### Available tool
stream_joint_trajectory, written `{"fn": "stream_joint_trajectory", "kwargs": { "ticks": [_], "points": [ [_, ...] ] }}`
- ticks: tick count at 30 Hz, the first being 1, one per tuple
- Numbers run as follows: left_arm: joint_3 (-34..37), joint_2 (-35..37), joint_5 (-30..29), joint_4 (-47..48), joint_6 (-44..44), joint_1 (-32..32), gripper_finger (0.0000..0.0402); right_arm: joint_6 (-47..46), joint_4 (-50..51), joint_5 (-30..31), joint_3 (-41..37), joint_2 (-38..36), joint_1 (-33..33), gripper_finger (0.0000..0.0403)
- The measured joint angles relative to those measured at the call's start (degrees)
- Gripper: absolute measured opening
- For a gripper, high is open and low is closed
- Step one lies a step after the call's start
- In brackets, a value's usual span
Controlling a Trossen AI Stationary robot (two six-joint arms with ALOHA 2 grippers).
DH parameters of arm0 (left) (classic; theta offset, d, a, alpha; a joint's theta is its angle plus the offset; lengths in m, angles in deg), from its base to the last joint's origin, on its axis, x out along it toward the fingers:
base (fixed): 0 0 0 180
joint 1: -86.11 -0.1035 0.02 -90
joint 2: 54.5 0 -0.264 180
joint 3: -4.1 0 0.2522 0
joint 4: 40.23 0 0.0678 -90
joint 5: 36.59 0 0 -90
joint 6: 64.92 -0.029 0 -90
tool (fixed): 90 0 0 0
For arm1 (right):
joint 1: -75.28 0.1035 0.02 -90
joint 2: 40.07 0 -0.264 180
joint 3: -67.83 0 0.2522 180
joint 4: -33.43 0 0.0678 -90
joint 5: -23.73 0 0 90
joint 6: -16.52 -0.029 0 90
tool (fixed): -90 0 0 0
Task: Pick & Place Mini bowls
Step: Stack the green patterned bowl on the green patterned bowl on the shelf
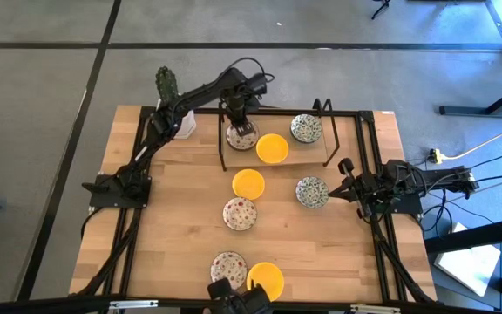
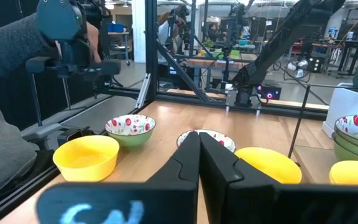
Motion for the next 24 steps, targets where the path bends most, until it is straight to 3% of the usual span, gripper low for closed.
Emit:
{"fn": "stream_joint_trajectory", "kwargs": {
  "ticks": [8, 13, 24],
  "points": [
    [0.00, 0.07, -0.52, 0.28, -4.18, 1.48, 0.0123, 0.10, 0.00, -0.28, 0.00, -0.02, 0.00, 0.0006],
    [-0.01, 0.15, -5.64, 0.98, -5.62, 2.08, 0.0150, 0.10, 0.00, -0.28, 0.00, -0.01, 0.00, 0.0006],
    [-1.75, 3.77, -6.17, 0.35, -8.65, 2.66, 0.0165, 0.08, 0.00, -0.37, 0.00, 0.00, 0.00, 0.0006]
  ]
}}
